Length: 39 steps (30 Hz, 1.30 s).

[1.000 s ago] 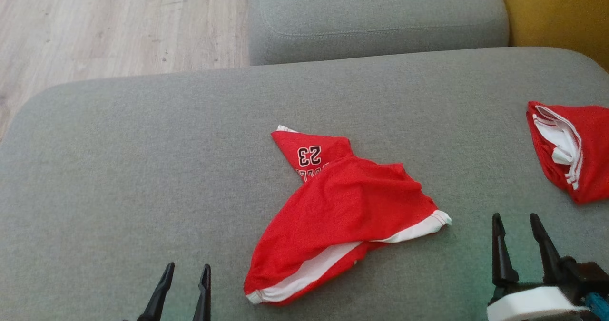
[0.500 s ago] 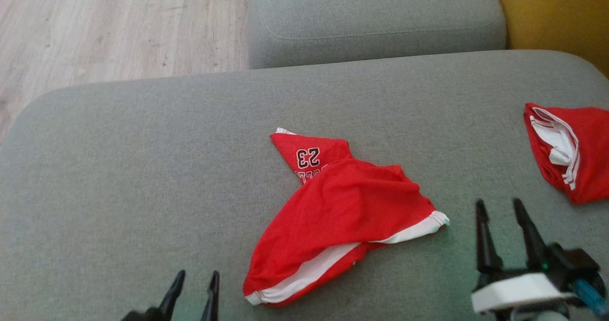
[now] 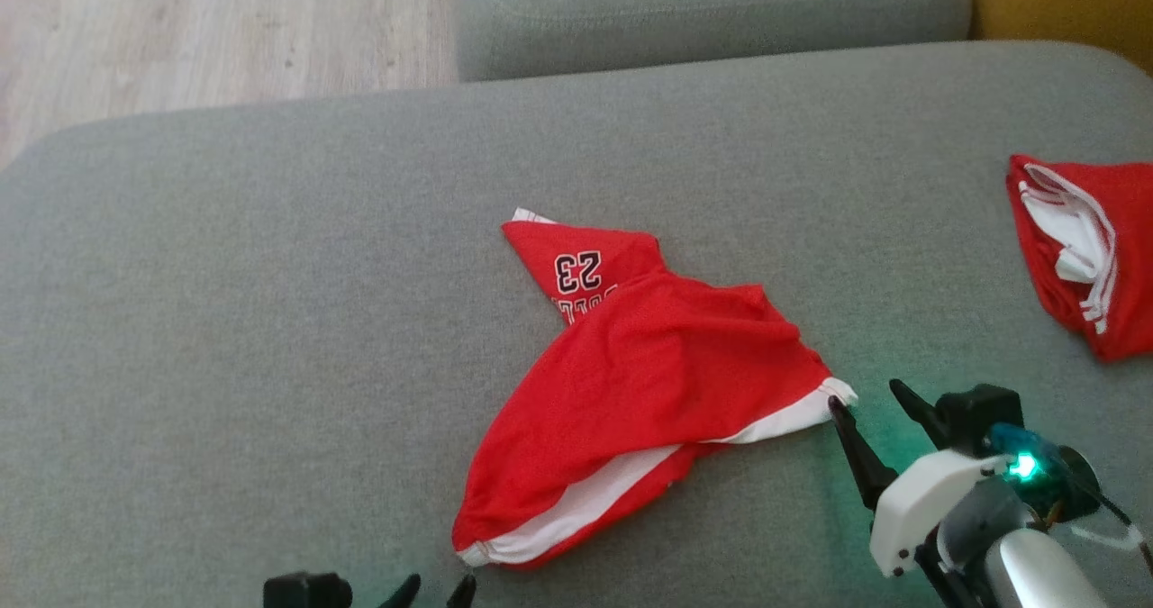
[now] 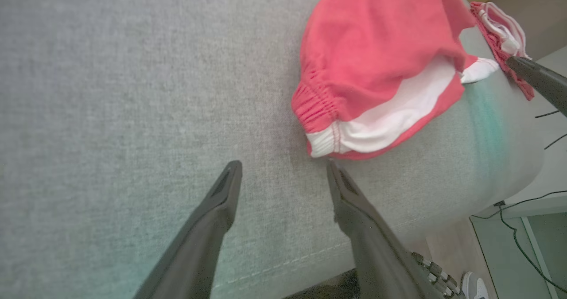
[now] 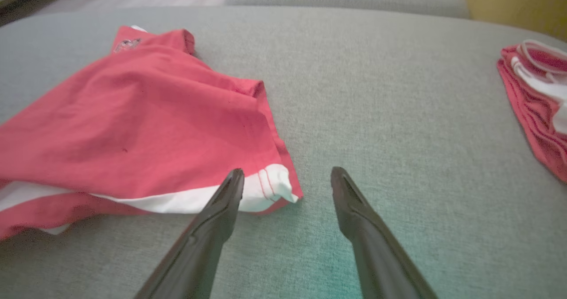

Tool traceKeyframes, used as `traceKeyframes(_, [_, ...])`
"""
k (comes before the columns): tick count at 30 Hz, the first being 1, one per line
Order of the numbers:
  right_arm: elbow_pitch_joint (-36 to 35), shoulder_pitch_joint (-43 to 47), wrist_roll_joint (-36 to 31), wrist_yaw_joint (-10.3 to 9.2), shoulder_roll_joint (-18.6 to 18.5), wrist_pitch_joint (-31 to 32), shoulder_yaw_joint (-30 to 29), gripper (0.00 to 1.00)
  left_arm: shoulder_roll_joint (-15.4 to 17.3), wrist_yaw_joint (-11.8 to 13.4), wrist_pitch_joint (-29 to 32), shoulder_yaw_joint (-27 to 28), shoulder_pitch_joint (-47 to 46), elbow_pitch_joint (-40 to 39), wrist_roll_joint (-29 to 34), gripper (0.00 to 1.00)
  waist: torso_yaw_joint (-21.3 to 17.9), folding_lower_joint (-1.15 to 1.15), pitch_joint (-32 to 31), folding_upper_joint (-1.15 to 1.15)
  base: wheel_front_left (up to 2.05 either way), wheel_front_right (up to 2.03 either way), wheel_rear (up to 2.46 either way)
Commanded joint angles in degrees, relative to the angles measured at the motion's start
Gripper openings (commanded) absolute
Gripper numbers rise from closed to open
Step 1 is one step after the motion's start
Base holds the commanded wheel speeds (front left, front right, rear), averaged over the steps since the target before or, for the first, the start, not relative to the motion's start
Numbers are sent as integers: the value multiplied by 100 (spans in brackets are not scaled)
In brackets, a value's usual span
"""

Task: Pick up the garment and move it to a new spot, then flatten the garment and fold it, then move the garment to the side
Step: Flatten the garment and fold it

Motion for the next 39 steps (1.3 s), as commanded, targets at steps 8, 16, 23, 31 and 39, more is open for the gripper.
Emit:
traceKeyframes(8, [128,-540,83,39,-54,161,379,100,-15,-32,27,-39,-516,130,-256,100,34,-1,303,0,0,0,0])
traceKeyframes(16, [519,-753,151,39,-13,244,544,100,-43,-37,-41,-222,-746,396,-510,100,85,-1,382,0,0,0,0])
traceKeyframes(23, [736,-816,248,39,-2,188,727,100,27,-38,-93,-396,-869,475,-682,100,125,-1,430,0,0,0,0])
traceKeyframes(31, [811,-863,343,39,-59,157,837,100,140,-39,-147,-625,-933,403,-1046,100,149,-1,459,0,0,0,0])
traceKeyframes(39, [831,-882,358,39,-107,148,856,100,233,-39,-268,-669,-976,362,-1261,100,140,-1,451,0,0,0,0])
